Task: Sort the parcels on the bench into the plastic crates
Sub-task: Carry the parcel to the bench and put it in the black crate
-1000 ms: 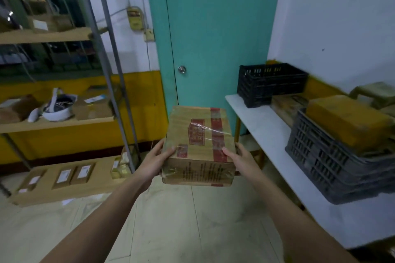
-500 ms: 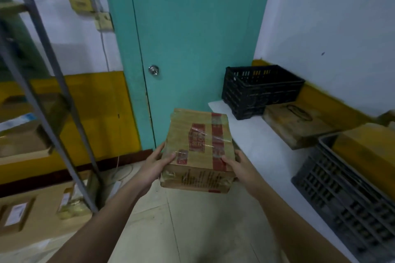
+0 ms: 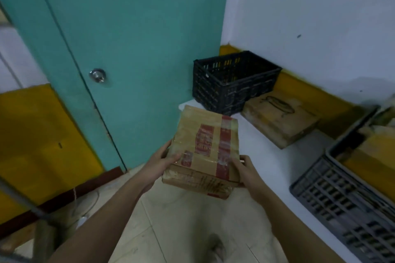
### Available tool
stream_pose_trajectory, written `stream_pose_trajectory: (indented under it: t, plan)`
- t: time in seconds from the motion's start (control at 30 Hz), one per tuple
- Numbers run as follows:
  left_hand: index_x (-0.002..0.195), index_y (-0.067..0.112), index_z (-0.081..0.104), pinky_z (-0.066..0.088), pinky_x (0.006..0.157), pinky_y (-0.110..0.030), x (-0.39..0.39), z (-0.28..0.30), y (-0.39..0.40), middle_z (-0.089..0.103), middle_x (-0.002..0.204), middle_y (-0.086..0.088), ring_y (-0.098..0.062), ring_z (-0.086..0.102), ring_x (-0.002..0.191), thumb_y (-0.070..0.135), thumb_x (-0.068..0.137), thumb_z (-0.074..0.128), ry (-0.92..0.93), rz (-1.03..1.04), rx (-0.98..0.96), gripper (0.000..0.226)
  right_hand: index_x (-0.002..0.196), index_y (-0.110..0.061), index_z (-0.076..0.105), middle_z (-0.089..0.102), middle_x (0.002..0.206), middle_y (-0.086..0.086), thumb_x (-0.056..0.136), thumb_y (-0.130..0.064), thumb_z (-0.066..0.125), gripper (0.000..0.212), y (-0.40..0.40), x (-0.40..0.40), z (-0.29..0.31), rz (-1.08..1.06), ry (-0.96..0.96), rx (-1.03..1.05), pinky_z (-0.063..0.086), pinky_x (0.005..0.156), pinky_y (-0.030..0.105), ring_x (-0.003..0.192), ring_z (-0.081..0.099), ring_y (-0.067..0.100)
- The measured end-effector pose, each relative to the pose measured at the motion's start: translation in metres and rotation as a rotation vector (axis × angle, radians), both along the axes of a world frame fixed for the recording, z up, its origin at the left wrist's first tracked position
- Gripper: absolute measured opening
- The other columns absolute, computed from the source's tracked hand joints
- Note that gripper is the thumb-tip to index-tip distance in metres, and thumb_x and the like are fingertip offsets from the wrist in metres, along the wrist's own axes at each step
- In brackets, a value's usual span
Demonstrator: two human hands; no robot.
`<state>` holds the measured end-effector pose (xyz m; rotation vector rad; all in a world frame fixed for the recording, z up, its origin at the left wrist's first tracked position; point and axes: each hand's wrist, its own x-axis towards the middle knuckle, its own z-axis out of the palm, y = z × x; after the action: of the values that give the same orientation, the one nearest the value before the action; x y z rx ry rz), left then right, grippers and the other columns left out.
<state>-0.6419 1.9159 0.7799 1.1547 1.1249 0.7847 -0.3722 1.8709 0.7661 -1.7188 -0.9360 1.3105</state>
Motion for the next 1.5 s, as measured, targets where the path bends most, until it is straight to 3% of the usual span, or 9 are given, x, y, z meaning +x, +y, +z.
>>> stream_pose_trajectory:
  t: [0.1,0.27,0.47,0.8,0.93,1.03,1.2,1.33,1.5]
  plan:
    - [0.139,0.033,0.052,0.051,0.1,-0.038,0.03,-0.011,0.039,0.066,0.131,0.005,-0.013,0.064,0.117,0.058,0.058,0.087,0.033,-0.092,-0.011,0.092,0.121,-0.012,0.04,0.057,0.117,0.01,0.1,-0.051,0.046,0.044,0.023,0.029,-0.022,-0.061,-0.061,-0.007,0.053,0.066,0.028,0.096,0.064,0.018]
    - [0.134,0.038,0.049,0.057,0.083,-0.027,0.09,-0.022,0.123,0.068,0.122,0.011,-0.005,0.068,0.105,0.024,0.091,0.067,0.143,-0.288,-0.056,0.049,0.123,-0.013,0.034,0.058,0.114,0.008,0.1,-0.048,0.048,0.044,0.066,0.068,-0.043,-0.183,0.004,-0.081,0.053,0.057,0.028,0.09,0.065,0.019]
    - [0.148,0.031,0.04,0.053,0.099,-0.04,0.143,-0.023,0.213,0.06,0.136,0.004,-0.015,0.062,0.119,0.037,0.082,0.072,0.282,-0.515,-0.084,0.073,0.122,-0.017,0.03,0.056,0.113,0.005,0.099,-0.045,0.051,0.042,0.108,0.098,-0.055,-0.316,0.076,-0.161,0.057,0.06,0.037,0.096,0.064,0.024]
    - [0.149,0.026,0.039,0.053,0.085,-0.024,0.201,-0.074,0.284,0.06,0.133,0.002,-0.013,0.061,0.111,-0.003,0.093,0.058,0.371,-0.64,-0.087,0.066,0.123,-0.015,0.027,0.052,0.122,0.01,0.098,-0.046,0.052,0.047,0.145,0.104,-0.089,-0.502,0.089,-0.181,0.055,0.054,0.032,0.097,0.063,0.024]
    - [0.153,0.027,0.024,0.048,0.083,-0.018,0.213,-0.085,0.308,0.054,0.133,0.004,-0.003,0.059,0.102,-0.007,0.096,0.052,0.374,-0.669,-0.067,0.072,0.119,-0.017,0.031,0.056,0.116,0.009,0.099,-0.043,0.052,0.039,0.169,0.092,-0.105,-0.608,-0.008,-0.124,0.06,0.069,0.038,0.091,0.065,0.017]
    - [0.154,0.028,0.012,0.045,0.062,-0.003,0.223,-0.086,0.323,0.051,0.119,0.01,0.018,0.058,0.07,-0.001,0.1,0.051,0.354,-0.76,-0.062,0.072,0.123,-0.023,0.029,0.056,0.122,0.009,0.1,-0.051,0.045,0.041,0.189,0.085,-0.112,-0.69,-0.089,-0.142,0.058,0.078,0.035,0.098,0.063,0.021]
    - [0.155,0.027,-0.014,0.021,0.103,-0.016,0.233,-0.1,0.364,0.018,0.144,0.017,-0.006,0.022,0.141,0.025,0.097,0.063,0.418,-1.028,0.084,0.096,0.139,-0.017,0.026,0.054,0.114,0.003,0.103,-0.048,0.037,0.049,0.211,0.073,-0.112,-0.794,-0.174,-0.192,0.049,0.067,0.025,0.095,0.06,0.023]
    - [0.149,0.04,-0.027,0.018,0.117,-0.036,0.232,-0.124,0.374,-0.008,0.165,0.001,-0.023,0.012,0.151,0.04,0.096,0.061,0.498,-1.063,0.146,0.102,0.138,-0.025,0.03,0.059,0.113,-0.001,0.1,-0.056,0.037,0.049,0.212,0.068,-0.123,-0.857,-0.235,-0.228,0.053,0.088,0.042,0.099,0.064,0.027]
    - [0.144,0.048,-0.03,0.027,0.114,-0.039,0.231,-0.135,0.378,0.0,0.166,-0.004,-0.029,0.021,0.148,0.047,0.094,0.06,0.524,-1.063,0.25,0.103,0.135,-0.029,0.033,0.064,0.121,0.002,0.098,-0.06,0.038,0.048,0.214,0.066,-0.127,-0.906,-0.214,-0.218,0.055,0.09,0.046,0.101,0.067,0.025]
